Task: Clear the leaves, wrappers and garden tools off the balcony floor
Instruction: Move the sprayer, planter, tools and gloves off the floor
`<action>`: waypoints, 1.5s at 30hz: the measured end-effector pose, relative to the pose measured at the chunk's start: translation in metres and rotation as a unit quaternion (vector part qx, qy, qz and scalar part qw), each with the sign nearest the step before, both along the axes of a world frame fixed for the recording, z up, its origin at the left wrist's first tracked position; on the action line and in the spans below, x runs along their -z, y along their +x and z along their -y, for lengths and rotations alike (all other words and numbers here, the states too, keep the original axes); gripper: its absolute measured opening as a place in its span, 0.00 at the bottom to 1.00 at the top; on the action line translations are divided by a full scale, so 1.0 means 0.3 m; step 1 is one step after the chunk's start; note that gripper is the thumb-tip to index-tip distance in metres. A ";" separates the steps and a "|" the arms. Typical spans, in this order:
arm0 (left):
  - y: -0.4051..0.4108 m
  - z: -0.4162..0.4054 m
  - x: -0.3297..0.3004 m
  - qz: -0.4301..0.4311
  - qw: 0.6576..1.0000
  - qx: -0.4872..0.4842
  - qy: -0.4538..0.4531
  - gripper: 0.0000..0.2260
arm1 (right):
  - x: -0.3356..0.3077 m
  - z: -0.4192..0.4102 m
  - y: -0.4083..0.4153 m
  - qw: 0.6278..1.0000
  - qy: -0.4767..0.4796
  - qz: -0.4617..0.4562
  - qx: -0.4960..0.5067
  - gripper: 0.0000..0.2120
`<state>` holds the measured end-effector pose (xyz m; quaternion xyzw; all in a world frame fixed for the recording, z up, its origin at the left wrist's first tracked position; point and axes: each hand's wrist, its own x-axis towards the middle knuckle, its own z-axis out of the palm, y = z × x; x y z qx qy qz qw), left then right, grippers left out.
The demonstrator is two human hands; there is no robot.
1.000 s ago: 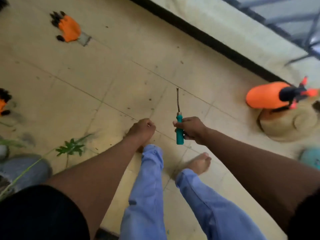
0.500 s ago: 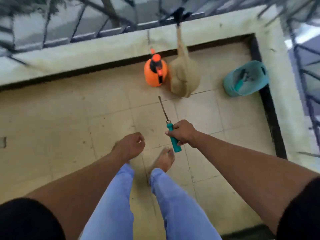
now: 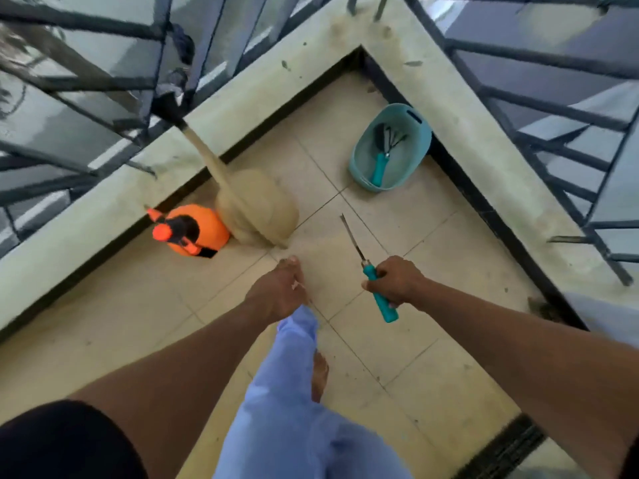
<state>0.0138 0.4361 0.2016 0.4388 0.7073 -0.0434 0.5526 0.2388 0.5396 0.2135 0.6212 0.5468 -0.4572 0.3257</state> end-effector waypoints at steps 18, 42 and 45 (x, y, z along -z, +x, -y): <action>0.217 -0.994 0.505 -0.197 0.881 0.401 0.155 0.43 | 0.524 -0.734 0.177 0.969 0.072 -0.050 0.230 0.18; 0.362 -1.111 0.547 -0.168 0.936 0.303 0.062 0.45 | 0.577 -0.995 0.191 0.972 0.045 -0.096 -0.209 0.14; 0.388 -1.063 0.460 -0.126 0.971 0.205 -0.009 0.39 | 0.485 -0.987 0.186 0.970 0.036 -0.092 -0.224 0.12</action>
